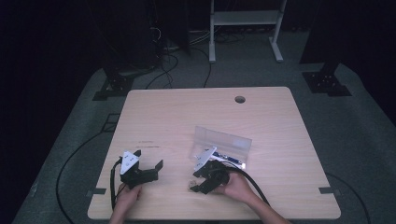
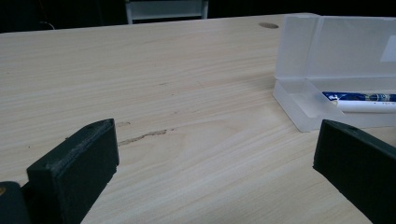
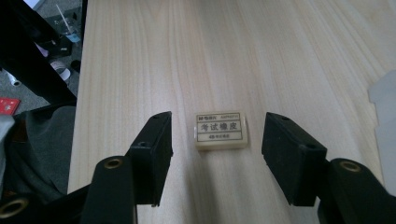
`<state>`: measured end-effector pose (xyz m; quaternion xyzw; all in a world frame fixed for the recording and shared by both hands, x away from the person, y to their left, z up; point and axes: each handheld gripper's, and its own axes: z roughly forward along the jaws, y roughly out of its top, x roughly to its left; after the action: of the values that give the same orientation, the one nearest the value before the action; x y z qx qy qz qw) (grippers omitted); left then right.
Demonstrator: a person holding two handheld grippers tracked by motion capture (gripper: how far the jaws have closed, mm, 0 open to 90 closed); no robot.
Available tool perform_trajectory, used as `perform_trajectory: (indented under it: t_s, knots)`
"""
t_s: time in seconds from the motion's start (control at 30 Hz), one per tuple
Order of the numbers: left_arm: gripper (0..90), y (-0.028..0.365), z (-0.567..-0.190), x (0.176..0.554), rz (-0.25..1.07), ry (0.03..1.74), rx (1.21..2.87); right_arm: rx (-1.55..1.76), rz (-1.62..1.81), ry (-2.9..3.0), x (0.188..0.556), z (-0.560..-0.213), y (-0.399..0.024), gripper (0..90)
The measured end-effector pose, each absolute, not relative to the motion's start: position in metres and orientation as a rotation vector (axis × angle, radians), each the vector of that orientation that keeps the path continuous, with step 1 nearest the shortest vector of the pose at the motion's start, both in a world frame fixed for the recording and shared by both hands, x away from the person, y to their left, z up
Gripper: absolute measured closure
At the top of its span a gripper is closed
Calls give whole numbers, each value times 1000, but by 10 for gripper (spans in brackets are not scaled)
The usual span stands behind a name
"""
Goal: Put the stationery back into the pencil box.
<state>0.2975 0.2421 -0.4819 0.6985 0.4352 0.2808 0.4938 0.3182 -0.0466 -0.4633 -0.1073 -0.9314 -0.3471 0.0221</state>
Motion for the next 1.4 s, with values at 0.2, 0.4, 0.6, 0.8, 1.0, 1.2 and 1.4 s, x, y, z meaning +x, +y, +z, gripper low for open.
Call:
perform_trajectory:
  t_s: [0.2, 0.4, 0.6, 0.8, 1.0, 1.2, 1.4]
  knots:
    - [0, 242, -482, 297, 681, 1056, 1693, -324, -1066, -2886, 318, -467, -40, 428]
    - [0, 242, -482, 297, 681, 1055, 1694, -319, -1059, -2890, 319, -471, -36, 438]
    - [0, 242, -482, 298, 680, 1056, 1693, -319, -1048, -2899, 320, -473, -34, 454]
    - [0, 242, -482, 298, 680, 1057, 1692, -316, -1038, -2907, 321, -475, -33, 473]
    - [0, 242, -482, 298, 680, 1057, 1691, -312, -1022, -2918, 322, -478, -32, 505]
    - [0, 242, -482, 297, 679, 1058, 1689, -321, -1012, -2913, 323, -479, -32, 565]
    - [0, 242, -482, 297, 679, 1058, 1688, -305, -1024, -2913, 322, -478, -32, 580]
